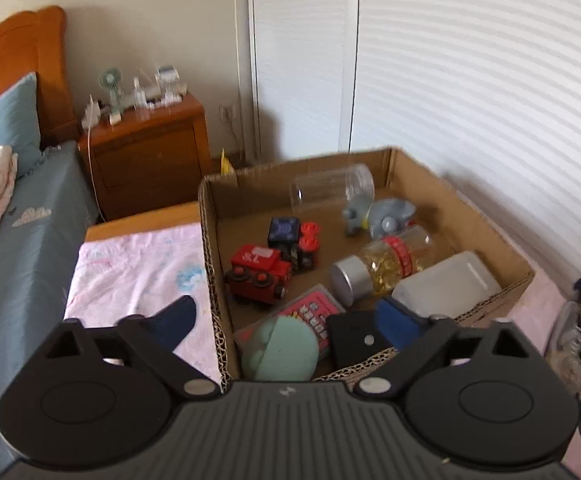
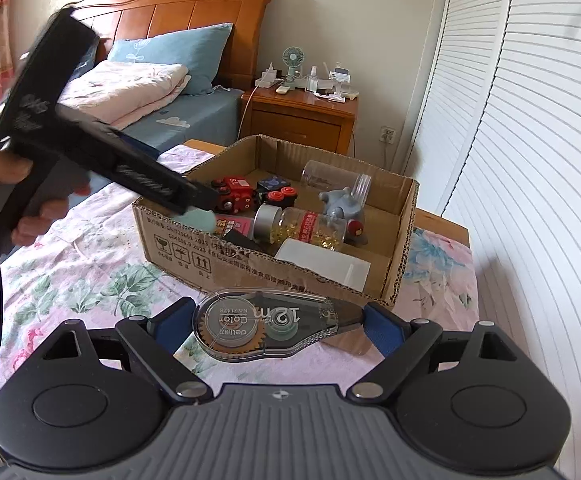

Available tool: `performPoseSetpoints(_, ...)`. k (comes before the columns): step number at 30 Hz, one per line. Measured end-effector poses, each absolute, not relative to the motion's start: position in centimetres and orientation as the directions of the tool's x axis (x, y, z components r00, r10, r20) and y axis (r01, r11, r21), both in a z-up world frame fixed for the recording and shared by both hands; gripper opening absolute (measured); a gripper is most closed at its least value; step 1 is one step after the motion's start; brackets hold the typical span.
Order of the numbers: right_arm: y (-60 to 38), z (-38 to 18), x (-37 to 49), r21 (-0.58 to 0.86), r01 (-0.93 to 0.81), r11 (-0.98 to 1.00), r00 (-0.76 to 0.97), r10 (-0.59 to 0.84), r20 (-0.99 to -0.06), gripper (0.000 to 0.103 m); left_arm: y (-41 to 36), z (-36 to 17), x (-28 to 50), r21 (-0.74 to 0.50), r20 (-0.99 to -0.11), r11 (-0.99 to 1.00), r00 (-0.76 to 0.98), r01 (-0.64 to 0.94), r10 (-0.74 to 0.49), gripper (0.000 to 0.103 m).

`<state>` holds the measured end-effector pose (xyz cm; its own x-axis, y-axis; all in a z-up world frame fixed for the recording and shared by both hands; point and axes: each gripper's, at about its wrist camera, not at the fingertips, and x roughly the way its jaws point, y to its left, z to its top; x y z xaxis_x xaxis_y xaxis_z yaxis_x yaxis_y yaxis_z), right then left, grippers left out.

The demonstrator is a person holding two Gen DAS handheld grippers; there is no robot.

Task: Organize rigid objects
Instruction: 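Drop the teal egg into the box with the left while the right carries the tape, then lower the correction tape into the box and open the right gripper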

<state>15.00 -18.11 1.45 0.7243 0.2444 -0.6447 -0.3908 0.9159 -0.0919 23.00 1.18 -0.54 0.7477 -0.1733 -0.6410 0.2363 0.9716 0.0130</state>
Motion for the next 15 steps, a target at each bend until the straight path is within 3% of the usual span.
performPoseSetpoints(15, -16.6, 4.1, 23.5, -0.013, -0.353, 0.936, 0.711, 0.259, -0.654, 0.093, 2.7, 0.4, 15.5, -0.010, -0.582, 0.989, 0.803, 0.147, -0.126, 0.102)
